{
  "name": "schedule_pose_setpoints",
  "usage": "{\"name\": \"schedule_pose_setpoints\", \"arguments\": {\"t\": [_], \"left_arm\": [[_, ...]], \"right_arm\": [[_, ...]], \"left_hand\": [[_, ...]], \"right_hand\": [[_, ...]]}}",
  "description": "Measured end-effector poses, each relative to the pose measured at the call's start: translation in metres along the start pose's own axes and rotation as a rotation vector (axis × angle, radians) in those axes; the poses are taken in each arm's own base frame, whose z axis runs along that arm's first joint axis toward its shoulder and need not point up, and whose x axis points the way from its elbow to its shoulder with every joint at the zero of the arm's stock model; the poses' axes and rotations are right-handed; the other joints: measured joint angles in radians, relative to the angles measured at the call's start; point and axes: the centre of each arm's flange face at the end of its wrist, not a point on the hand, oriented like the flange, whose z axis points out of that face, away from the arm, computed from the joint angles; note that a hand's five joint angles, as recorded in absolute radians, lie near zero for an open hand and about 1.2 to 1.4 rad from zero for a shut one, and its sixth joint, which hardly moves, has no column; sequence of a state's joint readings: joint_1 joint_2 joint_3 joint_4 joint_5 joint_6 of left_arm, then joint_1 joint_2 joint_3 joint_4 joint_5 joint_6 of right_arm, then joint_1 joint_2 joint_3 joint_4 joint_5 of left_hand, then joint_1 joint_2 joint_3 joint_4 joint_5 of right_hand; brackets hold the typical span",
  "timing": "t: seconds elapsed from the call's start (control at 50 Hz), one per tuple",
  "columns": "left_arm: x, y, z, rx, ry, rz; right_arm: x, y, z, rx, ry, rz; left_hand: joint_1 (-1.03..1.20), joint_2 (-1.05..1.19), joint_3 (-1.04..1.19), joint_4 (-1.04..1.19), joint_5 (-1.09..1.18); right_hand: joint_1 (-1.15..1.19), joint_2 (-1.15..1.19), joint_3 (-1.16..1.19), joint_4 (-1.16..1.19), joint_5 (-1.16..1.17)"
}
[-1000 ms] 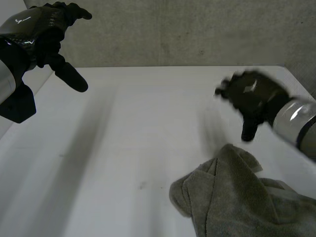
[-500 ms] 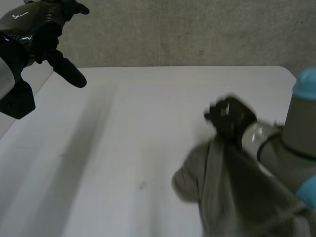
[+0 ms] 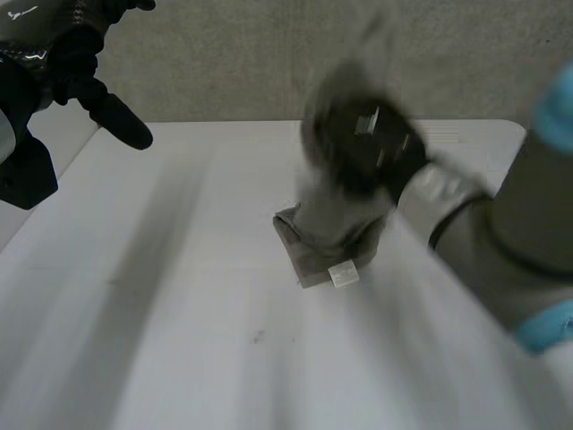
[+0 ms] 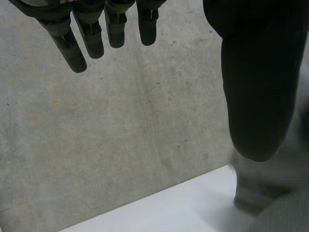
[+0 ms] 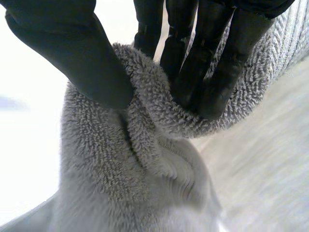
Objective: Fold the laundry
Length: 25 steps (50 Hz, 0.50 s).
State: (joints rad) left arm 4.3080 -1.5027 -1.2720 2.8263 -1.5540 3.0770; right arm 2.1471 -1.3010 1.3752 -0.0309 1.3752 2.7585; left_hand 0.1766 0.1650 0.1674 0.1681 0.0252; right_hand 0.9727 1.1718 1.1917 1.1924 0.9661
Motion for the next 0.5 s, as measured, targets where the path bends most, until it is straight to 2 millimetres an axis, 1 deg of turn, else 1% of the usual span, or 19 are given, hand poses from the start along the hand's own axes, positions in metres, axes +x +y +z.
{"name": "schedule_pose_setpoints", "arguments": {"t": [0.02, 0.06, 0.1, 0.16, 0.18, 0.24, 0.26, 0.32, 0.38, 0.4, 0.42, 0.44, 0.46, 0.48, 0.5], "left_arm": [[0.0, 0.0, 0.0, 0.0, 0.0, 0.0], [0.0, 0.001, 0.001, -0.001, -0.001, 0.0], [-0.001, 0.003, 0.002, -0.006, -0.001, 0.001], [-0.001, 0.006, 0.003, -0.012, -0.001, 0.002], [-0.001, 0.009, 0.005, -0.016, -0.001, 0.003], [-0.001, 0.013, 0.008, -0.024, 0.0, 0.004], [-0.001, 0.02, 0.013, -0.037, 0.002, 0.006], [0.0, 0.031, 0.022, -0.057, 0.006, 0.008], [0.001, 0.055, 0.037, -0.101, 0.013, 0.009], [0.001, 0.06, 0.04, -0.109, 0.015, 0.009], [0.002, 0.07, 0.046, -0.128, 0.019, 0.009], [0.003, 0.075, 0.049, -0.136, 0.021, 0.009], [0.004, 0.087, 0.056, -0.155, 0.027, 0.01], [0.004, 0.087, 0.056, -0.155, 0.027, 0.01], [0.006, 0.1, 0.062, -0.177, 0.032, 0.01]], "right_arm": [[-0.009, 0.013, -0.005, -0.061, -0.034, -0.01], [-0.022, 0.032, -0.013, -0.151, -0.085, -0.031], [-0.039, 0.056, -0.031, -0.289, -0.168, -0.077], [-0.044, 0.063, -0.043, -0.354, -0.212, -0.105], [-0.046, 0.063, -0.05, -0.378, -0.23, -0.119], [-0.044, 0.055, -0.059, -0.381, -0.237, -0.135], [-0.042, 0.047, -0.065, -0.368, -0.232, -0.143], [-0.039, 0.037, -0.072, -0.346, -0.221, -0.151], [-0.037, 0.028, -0.082, -0.321, -0.211, -0.159], [-0.037, 0.027, -0.084, -0.319, -0.209, -0.159], [-0.037, 0.025, -0.087, -0.313, -0.207, -0.162], [-0.037, 0.025, -0.089, -0.31, -0.206, -0.162], [-0.036, 0.024, -0.091, -0.307, -0.2, -0.165], [-0.036, 0.024, -0.091, -0.307, -0.2, -0.165], [-0.034, 0.024, -0.093, -0.307, -0.191, -0.168]], "left_hand": [[0.0, 0.0, 0.0, 0.0, 0.0], [0.0, 0.0, 0.0, 0.0, 0.0], [0.0, 0.0, 0.0, 0.0, 0.0], [0.0, 0.0, 0.0, 0.0, 0.0], [0.0, 0.0, 0.0, 0.0, 0.0], [0.0, 0.0, 0.0, 0.0, 0.0], [0.0, 0.0, 0.0, 0.0, 0.0], [0.0, 0.0, 0.0, 0.0, 0.0], [0.0, 0.0, 0.0, 0.0, 0.0], [0.0, 0.0, 0.0, 0.0, 0.0], [0.0, 0.0, 0.0, 0.0, 0.0], [0.0, 0.0, 0.0, 0.0, 0.0], [0.0, 0.0, 0.0, 0.0, 0.0], [0.0, 0.0, 0.0, 0.0, 0.0], [0.0, 0.0, 0.0, 0.0, 0.0]], "right_hand": [[0.0, 0.0, 0.0, 0.0, 0.0], [0.0, 0.0, 0.0, 0.0, 0.0], [0.0, 0.0, 0.0, 0.0, 0.0], [0.0, 0.0, 0.0, 0.0, 0.0], [0.0, 0.0, 0.0, 0.0, 0.0], [0.0, 0.0, 0.0, 0.0, 0.0], [0.0, 0.0, 0.0, 0.0, 0.0], [0.0, 0.0, 0.0, 0.0, 0.0], [0.0, 0.0, 0.0, 0.0, 0.0], [0.0, 0.0, 0.0, 0.0, 0.0], [0.0, 0.0, 0.0, 0.0, 0.0], [0.0, 0.0, 0.0, 0.0, 0.0], [-0.045, -0.044, -0.047, -0.047, -0.04], [-0.045, -0.044, -0.047, -0.047, -0.04], [-0.182, -0.24, -0.229, -0.229, -0.195]]}}
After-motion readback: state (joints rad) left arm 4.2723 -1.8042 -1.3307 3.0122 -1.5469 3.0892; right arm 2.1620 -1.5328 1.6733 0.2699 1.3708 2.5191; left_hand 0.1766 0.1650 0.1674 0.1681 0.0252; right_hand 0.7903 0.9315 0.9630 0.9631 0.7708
